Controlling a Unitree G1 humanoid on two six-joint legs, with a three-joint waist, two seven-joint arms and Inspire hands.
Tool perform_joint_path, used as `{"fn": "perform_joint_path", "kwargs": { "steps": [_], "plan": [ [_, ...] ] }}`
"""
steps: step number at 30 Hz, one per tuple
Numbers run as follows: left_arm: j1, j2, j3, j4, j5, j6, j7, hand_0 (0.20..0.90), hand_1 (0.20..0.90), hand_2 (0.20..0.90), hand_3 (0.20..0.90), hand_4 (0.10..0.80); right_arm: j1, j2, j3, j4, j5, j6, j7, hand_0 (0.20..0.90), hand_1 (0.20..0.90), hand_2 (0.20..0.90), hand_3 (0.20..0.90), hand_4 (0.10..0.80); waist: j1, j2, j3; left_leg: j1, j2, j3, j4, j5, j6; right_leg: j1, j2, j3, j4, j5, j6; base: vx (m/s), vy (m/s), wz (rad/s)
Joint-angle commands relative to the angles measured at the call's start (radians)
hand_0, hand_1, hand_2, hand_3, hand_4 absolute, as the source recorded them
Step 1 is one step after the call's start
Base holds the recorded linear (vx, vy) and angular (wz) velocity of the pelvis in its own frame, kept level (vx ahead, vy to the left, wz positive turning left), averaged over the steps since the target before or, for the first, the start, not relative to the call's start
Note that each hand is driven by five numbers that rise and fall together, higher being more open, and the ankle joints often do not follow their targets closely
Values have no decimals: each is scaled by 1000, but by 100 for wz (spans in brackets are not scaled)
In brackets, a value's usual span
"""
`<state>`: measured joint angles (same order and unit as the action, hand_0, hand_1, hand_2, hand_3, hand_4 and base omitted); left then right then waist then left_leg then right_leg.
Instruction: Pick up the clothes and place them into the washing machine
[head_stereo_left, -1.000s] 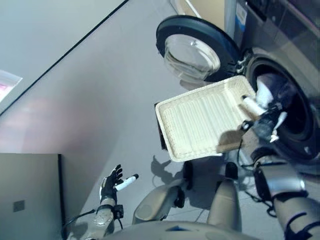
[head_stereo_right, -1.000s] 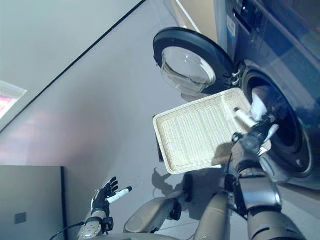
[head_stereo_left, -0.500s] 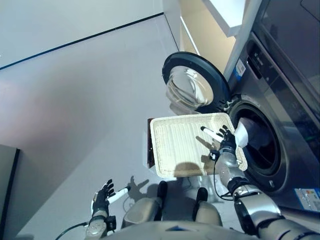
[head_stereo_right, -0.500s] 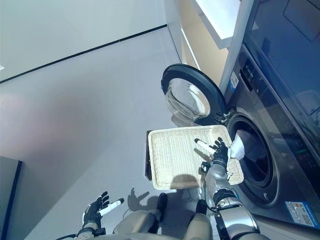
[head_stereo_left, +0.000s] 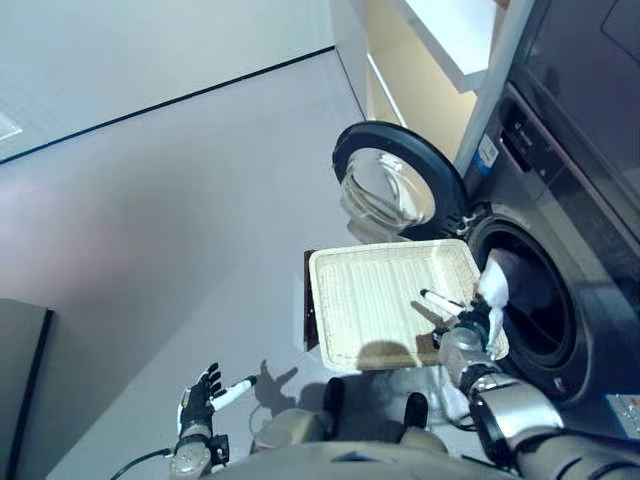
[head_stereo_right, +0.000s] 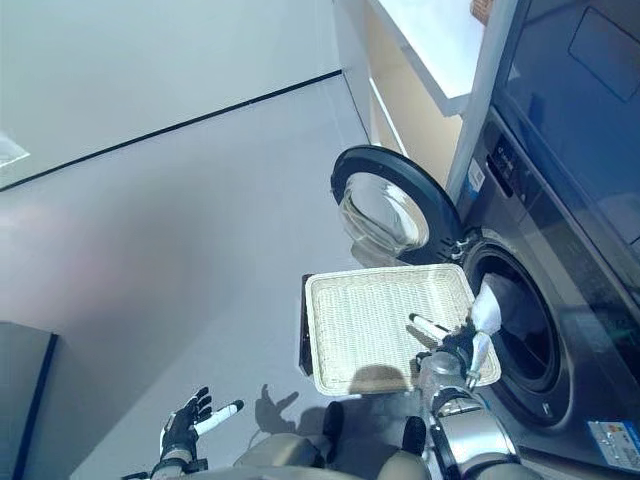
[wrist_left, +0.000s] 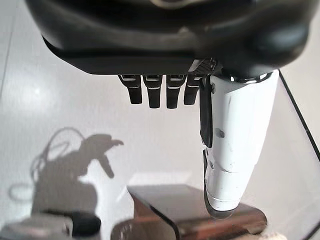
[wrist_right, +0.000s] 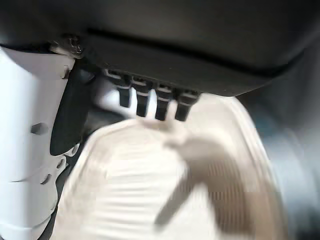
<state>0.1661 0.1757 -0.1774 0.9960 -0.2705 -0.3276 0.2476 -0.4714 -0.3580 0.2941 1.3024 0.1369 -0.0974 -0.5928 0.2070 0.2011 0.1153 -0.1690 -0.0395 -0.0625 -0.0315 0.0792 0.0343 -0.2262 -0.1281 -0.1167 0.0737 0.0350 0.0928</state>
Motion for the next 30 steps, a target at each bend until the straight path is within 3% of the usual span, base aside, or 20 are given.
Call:
{"fn": "perform_joint_path", "kwargs": {
  "steps": [1, 5, 9, 16, 22, 26, 29, 30],
  "plan": [
    [-41, 66, 0, -2, 43, -52, 69, 900, 900, 900, 900, 800, -198, -121, 72, -24, -298, 60, -88, 900, 900, 900, 900, 800, 29, -15, 46, -69, -40, 22, 54, 15, -42, -14, -19, 6, -6, 58, -21, -59, -30, 11],
    [4, 75, -26, -87, 30, -63, 39, 900, 900, 900, 900, 800, -322, -211, 168, 81, -430, 120, -79, 900, 900, 900, 900, 800, 37, -19, 92, -113, -32, 12, 74, 26, -43, -53, -17, -3, 20, 57, -26, -64, -28, 10],
    [-11, 64, -59, -68, 5, -54, 31, 900, 900, 900, 900, 800, -409, -281, 234, 150, -509, 182, -75, 900, 900, 900, 900, 800, 27, -54, 148, -166, -26, 5, 100, 34, -44, -98, -5, -8, 47, 56, -36, -50, -40, 8],
    [-32, 66, -84, -108, -23, -36, 40, 900, 900, 900, 900, 800, -514, -369, 267, 246, -488, 221, -67, 900, 900, 900, 900, 800, 30, -79, 217, -258, -19, -6, 158, 34, -56, -172, -2, -26, 89, 46, -51, -52, -44, 10],
    [-47, 77, -90, -174, -32, -29, 48, 900, 900, 900, 900, 800, -549, -427, 272, 275, -477, 238, -62, 900, 900, 900, 900, 800, 40, -73, 258, -351, -29, -13, 233, 19, -57, -260, -2, -28, 163, 24, -68, -69, -27, 12],
    [-56, 79, -90, -198, -30, -25, 53, 900, 900, 900, 900, 800, -551, -460, 260, 293, -464, 237, -54, 900, 900, 900, 900, 800, 41, -61, 273, -425, -40, -15, 305, -2, -55, -330, -8, -30, 240, -3, -80, -62, 0, 13],
    [-53, 87, -63, -248, -32, -25, 61, 900, 900, 900, 900, 800, -543, -527, 258, 311, -477, 254, -42, 900, 900, 900, 900, 800, 48, -48, 266, -551, -54, -11, 489, -107, -42, -465, -12, 7, 448, -101, -92, 29, 12, 22],
    [-53, 87, -63, -248, -32, -25, 61, 900, 900, 900, 900, 800, -543, -527, 259, 311, -478, 254, -42, 900, 900, 900, 900, 800, 49, -49, 264, -555, -54, -11, 492, -109, -42, -468, -12, 7, 451, -103, -91, -55, 39, 7]
  ]
}}
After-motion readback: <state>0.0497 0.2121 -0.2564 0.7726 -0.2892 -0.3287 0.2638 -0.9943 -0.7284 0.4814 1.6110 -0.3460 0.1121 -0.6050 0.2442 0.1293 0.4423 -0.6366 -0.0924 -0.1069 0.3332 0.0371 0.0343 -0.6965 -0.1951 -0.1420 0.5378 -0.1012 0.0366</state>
